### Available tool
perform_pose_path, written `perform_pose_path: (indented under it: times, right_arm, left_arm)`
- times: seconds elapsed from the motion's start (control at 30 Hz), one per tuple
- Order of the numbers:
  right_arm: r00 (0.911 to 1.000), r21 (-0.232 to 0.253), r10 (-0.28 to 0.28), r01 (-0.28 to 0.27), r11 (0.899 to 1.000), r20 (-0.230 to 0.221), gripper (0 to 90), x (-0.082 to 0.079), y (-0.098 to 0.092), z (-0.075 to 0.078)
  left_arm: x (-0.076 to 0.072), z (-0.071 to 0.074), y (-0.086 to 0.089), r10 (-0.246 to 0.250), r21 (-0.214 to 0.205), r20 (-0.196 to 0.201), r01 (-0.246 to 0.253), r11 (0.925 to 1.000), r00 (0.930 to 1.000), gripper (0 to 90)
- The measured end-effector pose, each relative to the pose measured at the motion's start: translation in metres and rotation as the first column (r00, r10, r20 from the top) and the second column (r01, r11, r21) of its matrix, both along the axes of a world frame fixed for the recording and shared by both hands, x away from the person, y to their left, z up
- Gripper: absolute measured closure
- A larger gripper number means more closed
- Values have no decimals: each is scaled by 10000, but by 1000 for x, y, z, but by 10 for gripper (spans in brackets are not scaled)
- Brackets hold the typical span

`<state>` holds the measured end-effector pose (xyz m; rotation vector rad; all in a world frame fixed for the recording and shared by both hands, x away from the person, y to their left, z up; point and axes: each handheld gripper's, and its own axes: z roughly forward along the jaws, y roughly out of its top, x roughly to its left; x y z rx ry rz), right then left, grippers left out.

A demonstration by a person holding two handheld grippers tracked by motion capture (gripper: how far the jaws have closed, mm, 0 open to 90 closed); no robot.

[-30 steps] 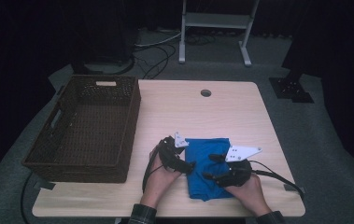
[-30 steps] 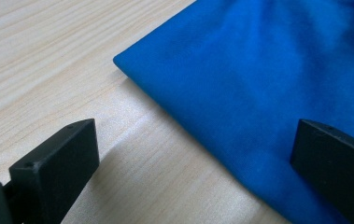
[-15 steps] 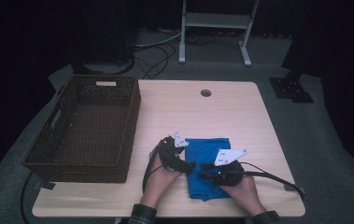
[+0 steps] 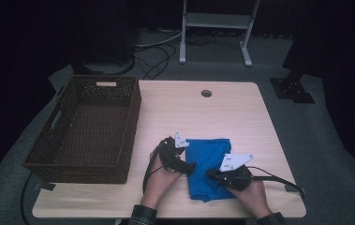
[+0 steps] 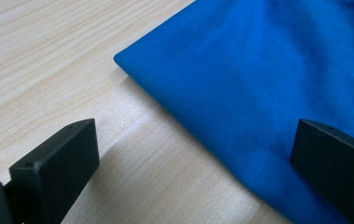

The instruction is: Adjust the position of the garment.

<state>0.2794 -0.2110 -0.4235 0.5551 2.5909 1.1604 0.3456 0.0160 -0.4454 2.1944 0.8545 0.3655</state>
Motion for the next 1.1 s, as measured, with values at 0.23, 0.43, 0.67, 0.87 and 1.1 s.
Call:
perform_pose_path:
  times: [0.23,0.43,0.67,0.87,1.1]
  right_arm:
    - [9972,527,-754,752,9958,8,888,-10,-37,4]
    - [9931,576,-1168,1171,9915,-79,886,-23,-62,3]
    - [9822,1265,-1823,1865,9743,-447,439,-35,-89,-5]
    - [9834,2227,-1816,1763,9588,30,133,-17,-88,8]
    - [9939,2043,-994,877,9750,478,32,21,-61,17]
  left_arm:
    - [0,0,0,7,-5,8,-7,10000,10000,6]
    - [0,0,0,11,-14,4,-11,10000,10000,6]
    - [0,0,0,-5,2,-13,5,10000,10000,6]
    - [0,0,0,-77,-9,42,77,10000,10000,6]
    - [2,11,3,-264,-380,274,274,9989,9993,5]
